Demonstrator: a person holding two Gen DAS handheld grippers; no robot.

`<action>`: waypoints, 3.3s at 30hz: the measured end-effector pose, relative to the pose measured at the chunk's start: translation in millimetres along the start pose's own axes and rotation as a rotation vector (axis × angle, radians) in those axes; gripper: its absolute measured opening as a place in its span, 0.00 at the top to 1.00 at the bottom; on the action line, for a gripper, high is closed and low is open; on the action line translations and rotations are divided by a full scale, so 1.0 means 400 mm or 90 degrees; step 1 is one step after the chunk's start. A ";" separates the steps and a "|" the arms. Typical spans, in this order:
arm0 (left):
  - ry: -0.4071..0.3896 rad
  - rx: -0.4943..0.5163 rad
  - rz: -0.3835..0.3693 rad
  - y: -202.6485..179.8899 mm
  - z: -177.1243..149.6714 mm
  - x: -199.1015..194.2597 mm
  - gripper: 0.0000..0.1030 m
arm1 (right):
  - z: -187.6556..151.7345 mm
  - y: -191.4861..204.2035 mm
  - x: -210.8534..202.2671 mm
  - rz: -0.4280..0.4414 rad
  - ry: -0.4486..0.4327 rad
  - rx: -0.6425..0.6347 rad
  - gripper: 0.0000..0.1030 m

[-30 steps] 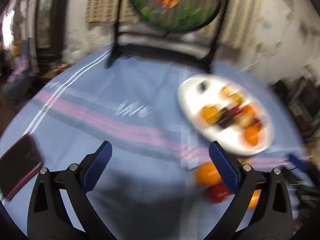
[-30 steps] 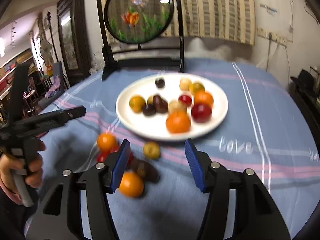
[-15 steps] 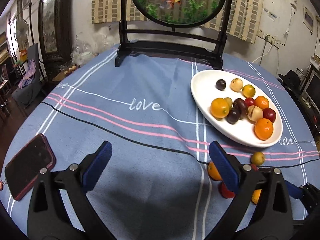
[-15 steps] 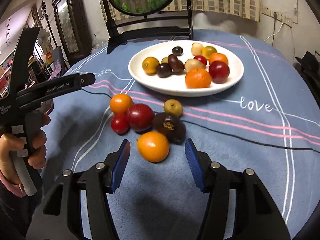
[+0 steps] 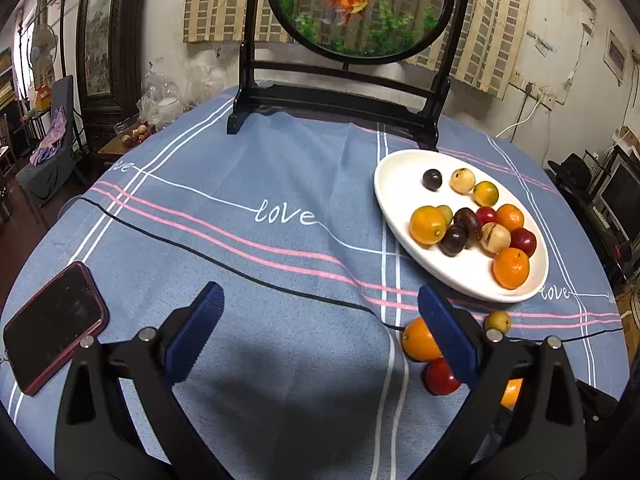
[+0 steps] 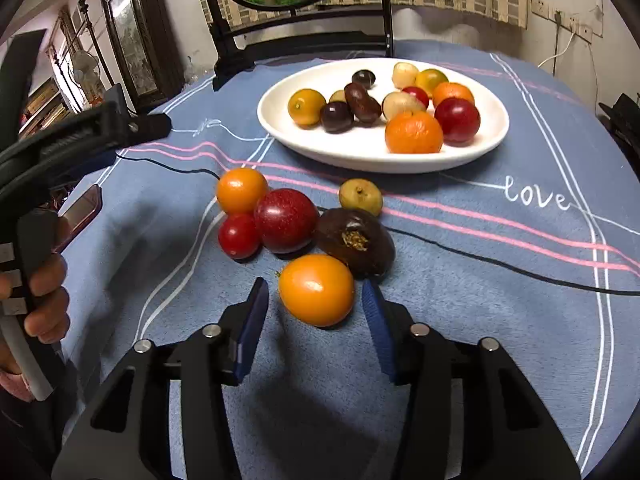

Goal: Organize fruits

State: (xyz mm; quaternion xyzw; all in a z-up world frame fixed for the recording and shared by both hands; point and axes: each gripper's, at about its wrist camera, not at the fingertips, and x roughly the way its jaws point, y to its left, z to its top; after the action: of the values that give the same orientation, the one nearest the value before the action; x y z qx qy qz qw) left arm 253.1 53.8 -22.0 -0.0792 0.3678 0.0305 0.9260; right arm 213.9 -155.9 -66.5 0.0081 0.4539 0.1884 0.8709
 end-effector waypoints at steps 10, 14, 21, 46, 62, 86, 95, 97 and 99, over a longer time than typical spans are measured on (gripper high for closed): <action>0.008 0.014 -0.002 -0.007 -0.004 -0.003 0.04 | -0.008 -0.003 -0.006 0.008 0.003 0.001 0.63; 0.012 0.083 -0.028 -0.032 -0.022 -0.015 0.05 | -0.004 -0.014 -0.072 0.036 -0.050 0.020 0.63; 0.060 0.152 -0.151 -0.078 -0.080 -0.018 0.45 | 0.004 -0.067 -0.132 0.012 -0.103 0.058 0.63; 0.119 0.258 -0.160 -0.196 -0.151 0.071 0.72 | 0.008 -0.077 -0.147 0.011 -0.115 0.067 0.63; 0.075 0.234 -0.209 -0.183 -0.118 -0.017 0.73 | 0.021 -0.093 -0.154 0.042 -0.138 0.067 0.63; 0.004 0.227 -0.081 -0.246 0.187 0.152 0.11 | 0.247 -0.161 -0.043 0.033 -0.174 -0.006 0.47; 0.023 0.139 -0.117 -0.080 0.012 0.033 0.07 | 0.063 -0.011 -0.058 0.057 -0.070 -0.210 0.41; 0.037 0.123 -0.125 -0.063 -0.004 0.042 0.07 | 0.051 0.003 -0.037 0.042 -0.049 -0.230 0.41; 0.037 0.122 -0.120 -0.059 -0.007 0.044 0.07 | 0.048 0.006 -0.017 0.033 -0.028 -0.234 0.41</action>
State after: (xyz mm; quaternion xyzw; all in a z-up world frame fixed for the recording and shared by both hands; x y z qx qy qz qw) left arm 266.8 29.9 -33.1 -0.0253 0.3865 -0.0940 0.9171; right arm 224.9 -152.8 -49.3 -0.1356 0.3924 0.2901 0.8623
